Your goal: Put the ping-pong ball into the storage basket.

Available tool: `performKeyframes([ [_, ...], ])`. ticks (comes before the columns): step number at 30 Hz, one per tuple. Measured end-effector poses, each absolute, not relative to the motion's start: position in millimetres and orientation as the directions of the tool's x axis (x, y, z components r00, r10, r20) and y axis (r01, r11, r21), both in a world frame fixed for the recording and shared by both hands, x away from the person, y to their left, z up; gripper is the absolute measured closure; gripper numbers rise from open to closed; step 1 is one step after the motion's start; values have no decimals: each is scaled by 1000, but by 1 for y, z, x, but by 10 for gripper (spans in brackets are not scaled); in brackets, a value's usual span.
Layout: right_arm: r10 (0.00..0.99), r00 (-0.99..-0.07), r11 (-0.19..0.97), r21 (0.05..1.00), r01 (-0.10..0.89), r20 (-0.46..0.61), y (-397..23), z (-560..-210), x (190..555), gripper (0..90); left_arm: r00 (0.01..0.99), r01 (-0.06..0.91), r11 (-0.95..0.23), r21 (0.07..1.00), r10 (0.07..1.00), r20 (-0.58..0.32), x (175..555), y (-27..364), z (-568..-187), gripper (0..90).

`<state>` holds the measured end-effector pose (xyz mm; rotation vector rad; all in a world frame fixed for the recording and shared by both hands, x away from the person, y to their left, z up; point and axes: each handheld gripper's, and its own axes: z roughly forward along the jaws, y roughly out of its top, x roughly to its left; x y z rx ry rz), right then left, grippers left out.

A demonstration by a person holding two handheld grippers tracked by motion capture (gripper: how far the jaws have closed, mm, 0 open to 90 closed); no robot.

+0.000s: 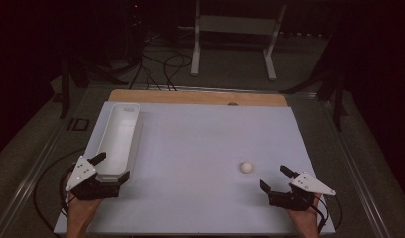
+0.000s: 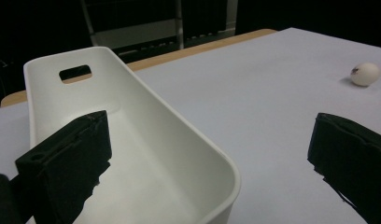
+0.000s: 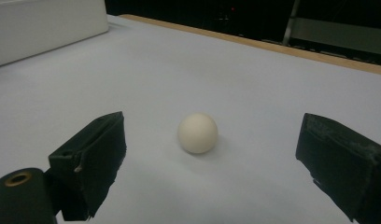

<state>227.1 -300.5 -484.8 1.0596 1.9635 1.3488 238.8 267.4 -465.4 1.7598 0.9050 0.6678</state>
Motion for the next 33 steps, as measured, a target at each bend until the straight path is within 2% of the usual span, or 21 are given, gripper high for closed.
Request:
performKeyframes([
  [11,828,-561,195,930,310,13,-300,-486,228,81,573,261,-223,939,819,36,238,267,-464,3],
  [33,844,-536,176,934,311,19,-300,-489,227,80,590,272,-276,922,805,67,237,246,-434,3],
])
